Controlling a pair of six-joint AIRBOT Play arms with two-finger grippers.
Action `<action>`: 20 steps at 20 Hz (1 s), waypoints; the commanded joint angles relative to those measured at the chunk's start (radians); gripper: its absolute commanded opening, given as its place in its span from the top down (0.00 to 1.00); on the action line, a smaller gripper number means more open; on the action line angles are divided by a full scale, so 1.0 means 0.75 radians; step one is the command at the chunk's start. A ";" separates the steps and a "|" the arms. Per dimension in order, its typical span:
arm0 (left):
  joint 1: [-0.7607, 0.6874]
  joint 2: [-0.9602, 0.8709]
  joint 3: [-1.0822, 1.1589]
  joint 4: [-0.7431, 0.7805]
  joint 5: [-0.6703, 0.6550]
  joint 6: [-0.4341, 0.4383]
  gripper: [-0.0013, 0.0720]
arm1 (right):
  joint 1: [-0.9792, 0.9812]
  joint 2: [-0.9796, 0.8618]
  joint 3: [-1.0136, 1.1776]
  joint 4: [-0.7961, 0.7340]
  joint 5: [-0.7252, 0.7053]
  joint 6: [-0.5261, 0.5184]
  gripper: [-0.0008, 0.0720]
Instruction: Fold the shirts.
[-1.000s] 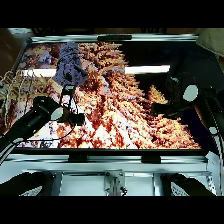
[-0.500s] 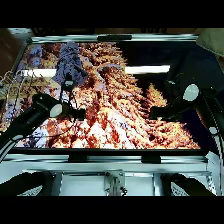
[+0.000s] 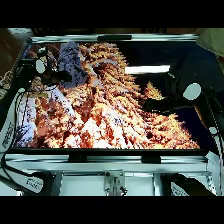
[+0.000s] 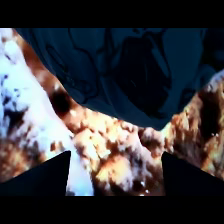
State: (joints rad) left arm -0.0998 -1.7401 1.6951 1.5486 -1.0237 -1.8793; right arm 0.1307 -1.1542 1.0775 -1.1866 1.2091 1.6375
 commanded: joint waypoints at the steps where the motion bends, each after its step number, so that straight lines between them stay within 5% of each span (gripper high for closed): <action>1: 0.112 -0.243 0.165 -0.188 0.067 0.044 0.06 | 0.000 0.001 -0.001 0.045 -0.070 -0.002 0.07; 8: 0.068 -0.395 0.165 -0.392 0.358 0.122 0.12 | 0.000 0.001 -0.001 0.046 -0.080 -0.011 0.07; 10: 0.057 -0.404 0.165 -0.396 0.365 0.122 0.78 | 0.000 0.001 -0.001 0.044 -0.086 -0.012 0.07; 11: 0.054 -0.401 0.165 -0.401 0.364 0.122 0.89 | 0.000 0.001 -0.001 0.040 -0.092 -0.012 0.07; 14: 0.040 -0.314 0.167 -0.428 0.362 0.172 0.89 | 0.000 0.001 -0.001 0.036 -0.082 -0.011 0.07; 20: -0.170 0.226 0.167 -0.418 0.333 0.542 0.90 | -0.002 0.058 0.106 0.021 -0.045 -0.107 0.07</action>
State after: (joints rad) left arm -0.1574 -1.7531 1.8198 1.2366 -0.7631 -1.6012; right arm 0.1303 -1.1397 1.1110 -1.1610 1.1393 1.6054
